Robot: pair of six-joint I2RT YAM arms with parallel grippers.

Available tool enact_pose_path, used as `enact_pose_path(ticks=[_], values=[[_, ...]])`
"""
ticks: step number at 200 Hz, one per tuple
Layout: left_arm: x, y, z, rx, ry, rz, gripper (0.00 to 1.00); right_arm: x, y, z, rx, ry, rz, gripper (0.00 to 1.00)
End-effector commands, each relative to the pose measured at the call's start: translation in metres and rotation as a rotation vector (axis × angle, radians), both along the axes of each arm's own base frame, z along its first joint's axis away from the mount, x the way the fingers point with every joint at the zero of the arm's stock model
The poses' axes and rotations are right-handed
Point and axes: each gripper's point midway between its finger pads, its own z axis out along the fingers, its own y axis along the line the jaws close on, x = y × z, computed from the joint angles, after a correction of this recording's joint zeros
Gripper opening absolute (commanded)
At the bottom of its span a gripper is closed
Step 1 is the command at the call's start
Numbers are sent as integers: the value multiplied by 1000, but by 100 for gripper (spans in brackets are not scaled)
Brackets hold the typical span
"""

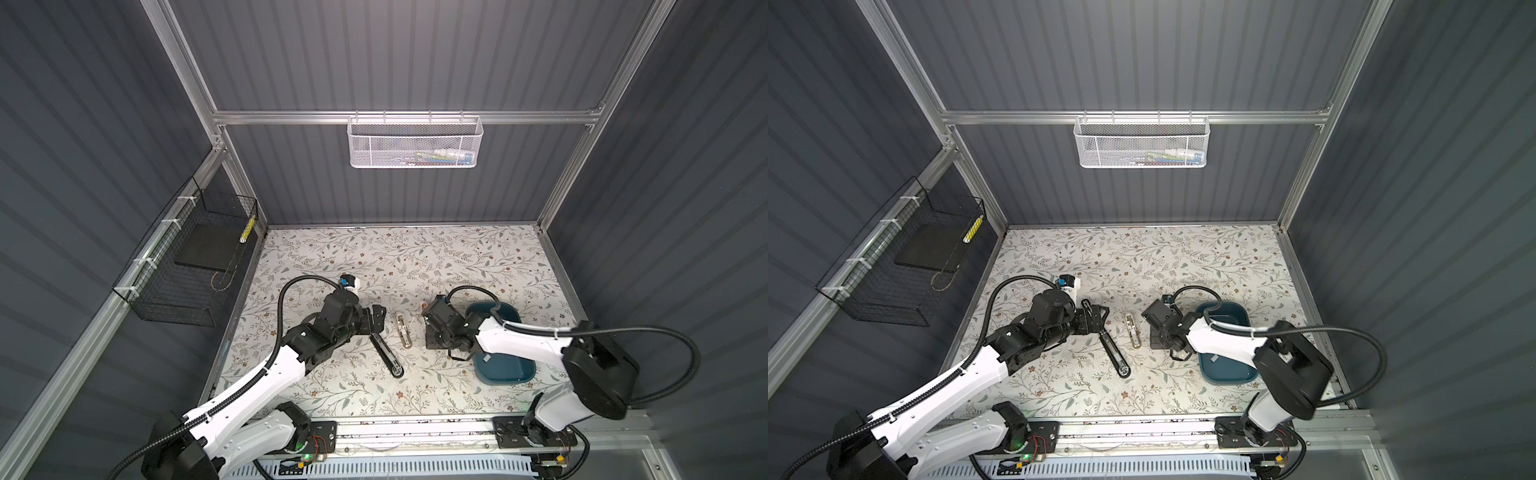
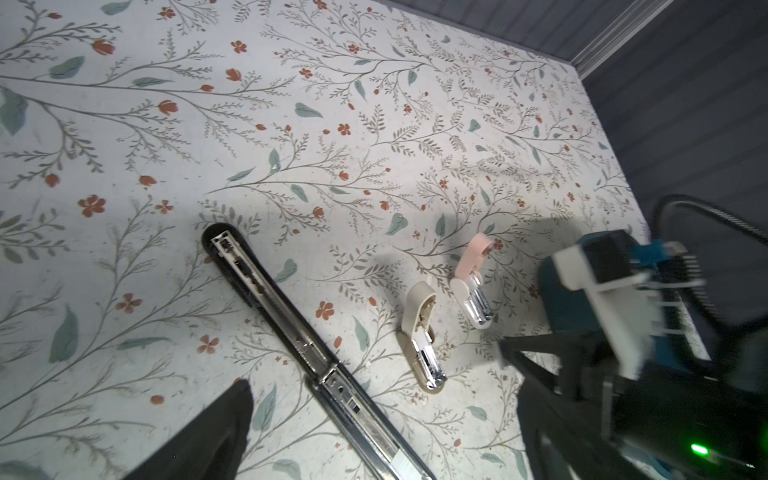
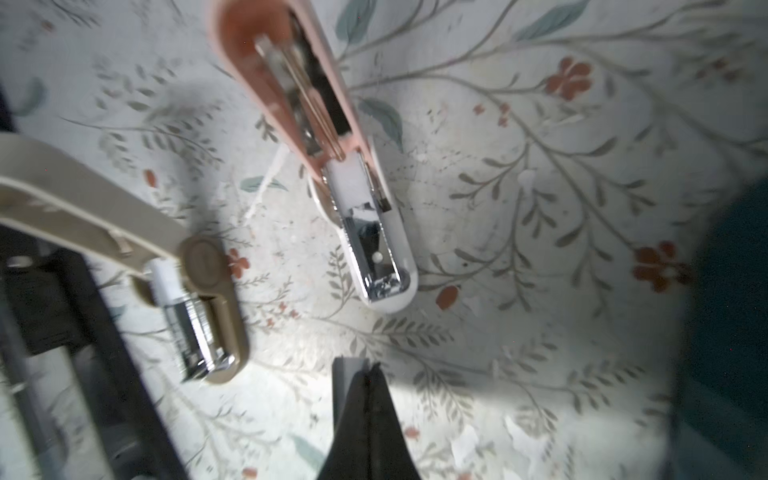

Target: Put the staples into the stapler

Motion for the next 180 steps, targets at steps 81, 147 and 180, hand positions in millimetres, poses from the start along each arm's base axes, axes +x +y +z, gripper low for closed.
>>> enact_pose_path(ticks=[81, 147, 180], values=[[14, 97, 5, 171, -31, 282, 100, -20, -166, 69, -39, -73, -389, 0], [11, 116, -18, 278, -52, 271, 100, 16, -155, 7, 58, 66, -375, 0], [10, 118, -13, 266, -90, 274, 100, 31, -157, -8, 4, 90, -377, 8]])
